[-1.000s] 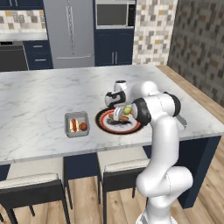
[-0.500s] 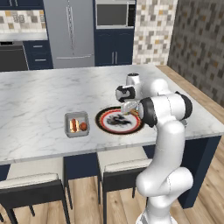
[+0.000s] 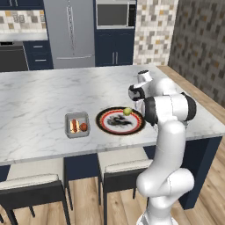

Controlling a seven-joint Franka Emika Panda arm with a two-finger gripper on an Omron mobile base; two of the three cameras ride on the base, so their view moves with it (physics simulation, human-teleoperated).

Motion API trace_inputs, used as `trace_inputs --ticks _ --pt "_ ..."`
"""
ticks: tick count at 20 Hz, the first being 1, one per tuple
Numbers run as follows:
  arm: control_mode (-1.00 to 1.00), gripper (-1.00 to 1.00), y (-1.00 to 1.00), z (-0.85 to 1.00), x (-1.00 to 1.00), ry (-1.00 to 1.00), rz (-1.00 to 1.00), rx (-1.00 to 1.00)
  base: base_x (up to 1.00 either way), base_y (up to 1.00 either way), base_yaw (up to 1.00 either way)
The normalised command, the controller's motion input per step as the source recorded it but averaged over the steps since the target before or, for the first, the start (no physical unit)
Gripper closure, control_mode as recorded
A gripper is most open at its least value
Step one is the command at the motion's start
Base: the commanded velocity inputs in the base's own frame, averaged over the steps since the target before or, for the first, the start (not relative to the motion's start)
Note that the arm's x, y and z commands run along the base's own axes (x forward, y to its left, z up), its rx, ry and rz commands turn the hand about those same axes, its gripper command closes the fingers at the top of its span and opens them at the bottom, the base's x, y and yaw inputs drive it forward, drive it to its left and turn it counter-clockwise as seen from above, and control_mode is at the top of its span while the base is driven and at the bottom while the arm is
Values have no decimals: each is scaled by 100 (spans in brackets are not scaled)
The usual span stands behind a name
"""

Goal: Place one cooked food and one vegetable from the large plate to each tupperware container.

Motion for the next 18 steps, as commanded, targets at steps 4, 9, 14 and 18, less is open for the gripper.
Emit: trace_inputs --ticks 4,9,14,18 --pt "-100 100 -100 -1 -23 -1 -15 18 0 0 0" --pt "-100 100 -81 -13 0 0 -2 10 0 0 0" --pt "-100 100 -34 -38 3 10 1 1 0 0 0" --pt "-100 100 -29 -22 0 9 1 0 0 0 0"
